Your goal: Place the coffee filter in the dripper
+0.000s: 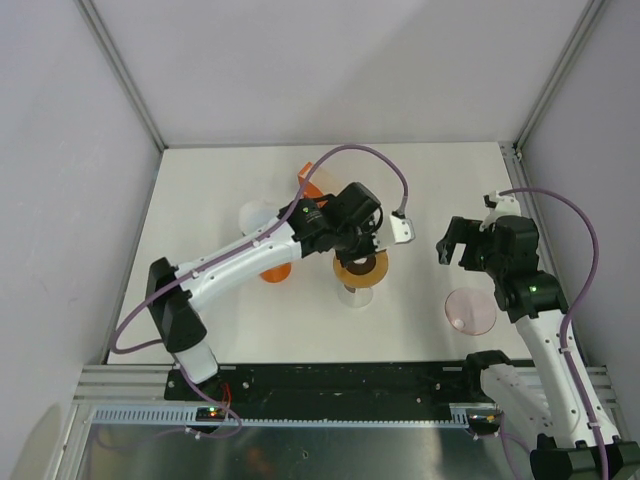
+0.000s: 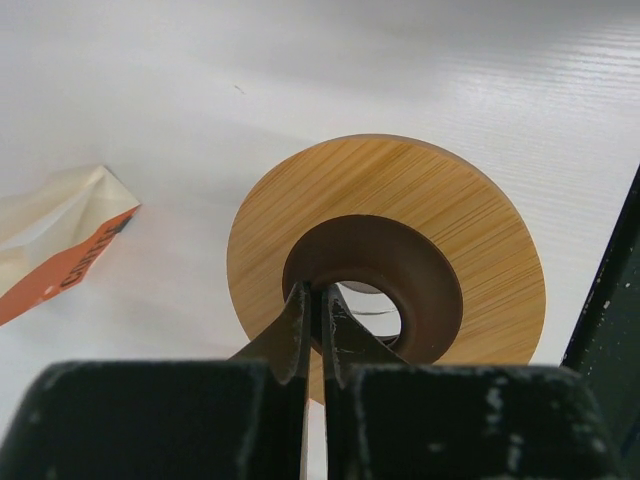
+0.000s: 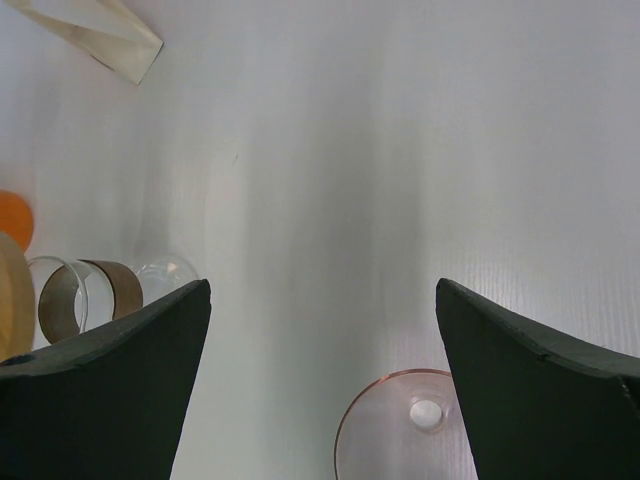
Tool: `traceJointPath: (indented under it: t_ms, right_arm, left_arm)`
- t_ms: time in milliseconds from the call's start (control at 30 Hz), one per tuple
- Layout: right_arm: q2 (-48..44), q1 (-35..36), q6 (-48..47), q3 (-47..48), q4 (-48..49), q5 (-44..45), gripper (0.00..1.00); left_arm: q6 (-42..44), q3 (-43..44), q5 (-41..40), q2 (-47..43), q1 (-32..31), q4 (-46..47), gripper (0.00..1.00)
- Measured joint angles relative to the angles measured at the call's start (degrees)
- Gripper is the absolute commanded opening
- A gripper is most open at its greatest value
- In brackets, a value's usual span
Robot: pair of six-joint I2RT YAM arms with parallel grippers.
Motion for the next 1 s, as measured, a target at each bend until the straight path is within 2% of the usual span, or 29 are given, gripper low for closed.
traceJointPath:
  t_ms: [433,767,1000]
  right_arm:
    - [-0.8,-0.4,0.3,0.0,0.0,-1.7,0.99]
    - [-1.4,-0.5,0.7,0.0,-0.1,-1.5,0.99]
    - [-1.5,-0.8,3.0,0.0,-0.2,2.0,0.99]
  left_arm:
    - [-0.1,-3.4,-0.4,3.6,-0.4,0.8,0.0]
    - [0.0,-7.0,-6.8,3.1,-3.3,6.1,0.0]
    - [0.1,-7.7,-9.6,3.0,-4.4,8.0,0.0]
